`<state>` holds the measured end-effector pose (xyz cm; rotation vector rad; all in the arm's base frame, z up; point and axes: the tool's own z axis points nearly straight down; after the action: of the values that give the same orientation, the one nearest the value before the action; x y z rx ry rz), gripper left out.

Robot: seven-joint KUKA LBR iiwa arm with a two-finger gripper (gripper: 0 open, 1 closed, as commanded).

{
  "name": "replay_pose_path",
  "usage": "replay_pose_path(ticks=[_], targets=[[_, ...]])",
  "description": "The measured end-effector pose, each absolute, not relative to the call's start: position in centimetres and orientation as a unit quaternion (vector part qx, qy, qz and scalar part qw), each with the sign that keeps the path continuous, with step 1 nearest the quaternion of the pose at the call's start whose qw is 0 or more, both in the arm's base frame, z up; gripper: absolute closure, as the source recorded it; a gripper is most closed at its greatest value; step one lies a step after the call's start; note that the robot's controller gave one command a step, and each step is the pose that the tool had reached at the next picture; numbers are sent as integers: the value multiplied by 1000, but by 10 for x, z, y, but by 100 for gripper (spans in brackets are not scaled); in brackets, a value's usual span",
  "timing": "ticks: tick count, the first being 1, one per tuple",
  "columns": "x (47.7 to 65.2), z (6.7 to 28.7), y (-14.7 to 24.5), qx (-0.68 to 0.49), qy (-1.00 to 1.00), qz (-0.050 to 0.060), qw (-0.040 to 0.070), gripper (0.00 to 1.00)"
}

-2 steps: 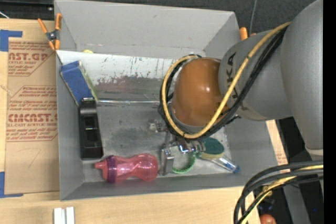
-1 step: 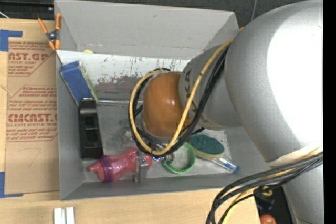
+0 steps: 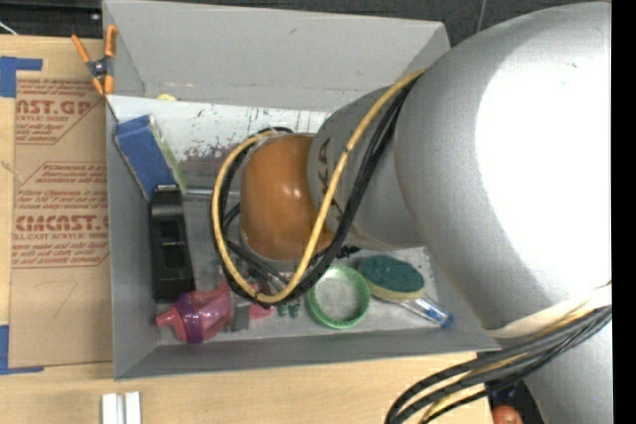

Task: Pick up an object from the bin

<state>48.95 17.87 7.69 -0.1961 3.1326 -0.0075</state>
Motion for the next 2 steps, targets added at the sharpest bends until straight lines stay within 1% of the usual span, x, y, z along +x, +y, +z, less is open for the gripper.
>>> replay_pose_path(ticks=[2], targets=[[492,77,176,-70,998,-2,0,100]])
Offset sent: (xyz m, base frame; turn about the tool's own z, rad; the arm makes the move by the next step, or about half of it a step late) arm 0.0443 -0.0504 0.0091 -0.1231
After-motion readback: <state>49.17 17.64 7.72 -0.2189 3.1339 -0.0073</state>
